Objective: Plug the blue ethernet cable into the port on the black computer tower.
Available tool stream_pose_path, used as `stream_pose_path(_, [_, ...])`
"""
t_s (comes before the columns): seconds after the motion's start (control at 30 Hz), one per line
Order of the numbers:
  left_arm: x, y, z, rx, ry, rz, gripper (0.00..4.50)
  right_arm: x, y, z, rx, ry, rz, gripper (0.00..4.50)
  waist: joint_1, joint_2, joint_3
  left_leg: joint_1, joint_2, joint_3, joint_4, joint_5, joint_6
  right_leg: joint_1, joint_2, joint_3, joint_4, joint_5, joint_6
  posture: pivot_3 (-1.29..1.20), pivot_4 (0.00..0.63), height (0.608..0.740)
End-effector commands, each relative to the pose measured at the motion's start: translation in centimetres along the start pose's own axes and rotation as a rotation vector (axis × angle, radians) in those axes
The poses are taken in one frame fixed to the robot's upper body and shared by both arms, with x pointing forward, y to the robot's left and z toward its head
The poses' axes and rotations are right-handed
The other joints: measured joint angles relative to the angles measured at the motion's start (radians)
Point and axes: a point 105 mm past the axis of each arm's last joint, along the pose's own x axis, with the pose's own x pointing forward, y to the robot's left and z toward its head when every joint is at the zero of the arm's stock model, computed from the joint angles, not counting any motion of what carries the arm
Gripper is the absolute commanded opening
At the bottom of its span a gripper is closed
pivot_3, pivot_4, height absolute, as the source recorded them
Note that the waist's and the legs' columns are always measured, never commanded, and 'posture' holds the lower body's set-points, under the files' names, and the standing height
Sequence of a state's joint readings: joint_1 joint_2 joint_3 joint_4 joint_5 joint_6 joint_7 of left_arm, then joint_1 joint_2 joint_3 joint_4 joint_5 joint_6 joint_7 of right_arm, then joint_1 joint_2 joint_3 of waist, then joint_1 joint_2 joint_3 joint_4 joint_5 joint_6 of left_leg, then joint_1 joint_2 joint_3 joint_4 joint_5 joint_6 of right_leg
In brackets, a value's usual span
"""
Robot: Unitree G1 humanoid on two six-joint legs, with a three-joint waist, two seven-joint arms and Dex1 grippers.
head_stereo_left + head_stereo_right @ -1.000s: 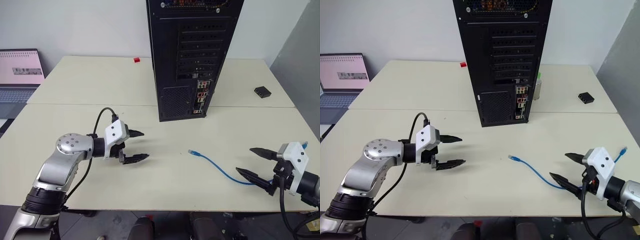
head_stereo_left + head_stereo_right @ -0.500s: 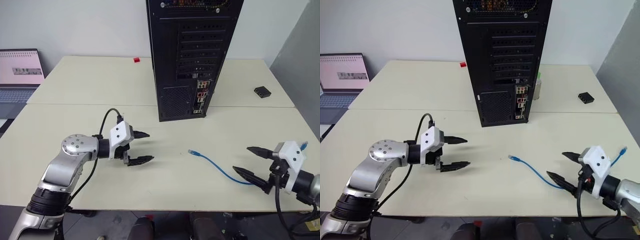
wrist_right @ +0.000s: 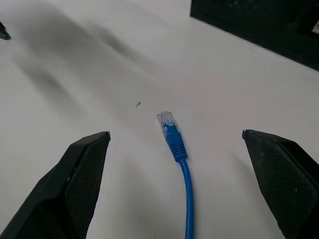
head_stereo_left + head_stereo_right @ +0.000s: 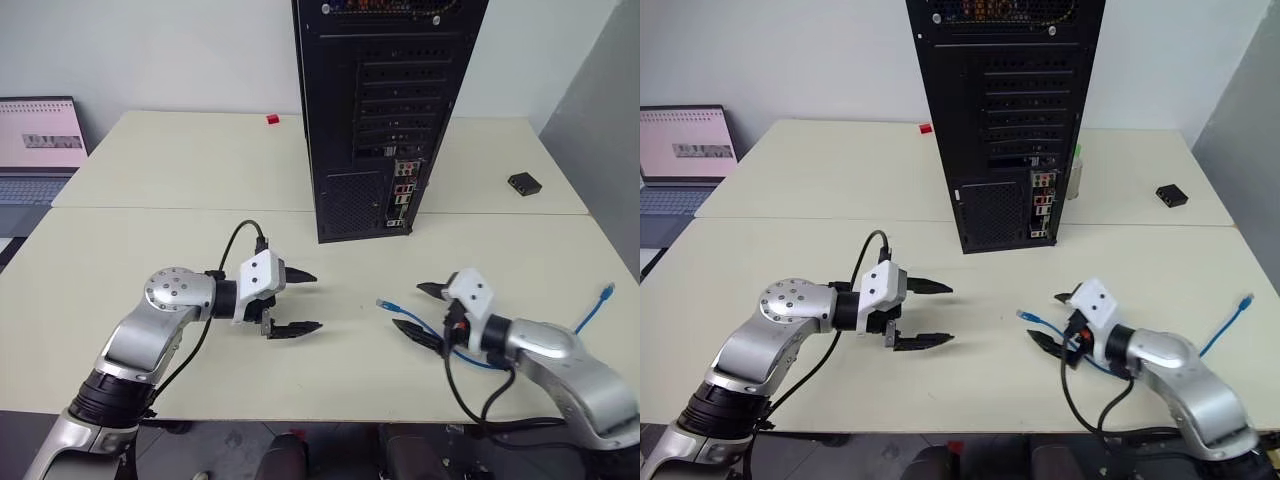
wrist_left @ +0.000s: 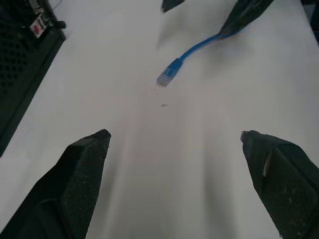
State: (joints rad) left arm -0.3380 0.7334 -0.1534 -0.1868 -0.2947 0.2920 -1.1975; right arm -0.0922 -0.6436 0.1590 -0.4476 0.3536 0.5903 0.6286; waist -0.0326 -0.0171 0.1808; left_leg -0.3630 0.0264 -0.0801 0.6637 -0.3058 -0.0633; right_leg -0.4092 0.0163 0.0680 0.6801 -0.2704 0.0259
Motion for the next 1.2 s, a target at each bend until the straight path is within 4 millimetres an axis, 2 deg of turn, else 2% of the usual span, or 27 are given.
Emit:
stream_pose_path(0.03, [-0.1,-1.0,0.6,0.050,-0.006,-0.053,4.47,0.6,-0.1,0.0,-0.054,-0.001,0.027,4.50,0.000,0.000,0.000,0.000,0.000,0.000,0.000,0.000,0.000,0.000,0.000,0.000,0.000,0.000,0.000,0.00,0.150,0.740])
stream_pose_path(0.23, [0.0,-1.5,0.3,0.053,-0.012,-0.078,4.47,1.5,-0.4,-0.9,-0.044,0.019,0.041,4.50,0.000,0.000,0.000,0.000,0.000,0.000,0.000,0.000,0.000,0.000,0.000,0.000,0.000,0.000,0.000,0.00,0.150,0.740])
stream_pose_path(0.27, [0.1,-1.6,0.3,0.052,-0.013,-0.079,4.50,1.7,-0.4,-1.0,-0.036,0.018,0.042,4.14,0.000,0.000,0.000,0.000,0.000,0.000,0.000,0.000,0.000,0.000,0.000,0.000,0.000,0.000,0.000,0.00,0.150,0.740])
stream_pose_path(0.4, [0.3,-1.6,0.1,0.051,-0.011,-0.085,4.50,1.9,-0.5,-1.3,-0.036,0.025,0.046,3.16,0.000,0.000,0.000,0.000,0.000,0.000,0.000,0.000,0.000,0.000,0.000,0.000,0.000,0.000,0.000,0.00,0.150,0.740])
stream_pose_path(0.63, [0.6,-1.5,0.0,0.068,-0.009,-0.093,4.50,2.0,-0.5,-1.4,-0.072,0.039,0.057,1.67,0.000,0.000,0.000,0.000,0.000,0.000,0.000,0.000,0.000,0.000,0.000,0.000,0.001,0.000,0.000,0.00,0.150,0.740])
stream_pose_path(0.83, [1.4,-1.3,-0.1,0.076,-0.013,-0.103,4.50,2.4,0.5,0.2,-0.171,0.012,0.111,0.16,0.000,0.000,0.000,0.000,0.000,0.000,0.000,0.000,0.000,0.000,0.000,0.000,0.001,0.000,0.000,0.00,0.150,0.740])
stream_pose_path(1.03, [2.4,-0.8,0.0,0.087,-0.013,-0.107,4.50,3.0,2.8,2.8,-0.272,-0.028,0.207,0.08,0.000,0.000,0.000,0.000,0.000,-0.001,0.000,0.000,0.000,0.000,0.000,-0.001,0.001,0.000,0.000,0.00,0.150,0.740])
stream_pose_path(1.2, [2.8,-0.7,-0.1,0.095,-0.007,-0.113,4.50,3.3,3.8,3.5,-0.313,-0.032,0.246,0.08,0.000,0.000,0.000,0.000,0.000,-0.001,0.001,0.000,0.000,0.000,0.000,-0.001,0.001,0.000,0.000,0.00,0.150,0.740])
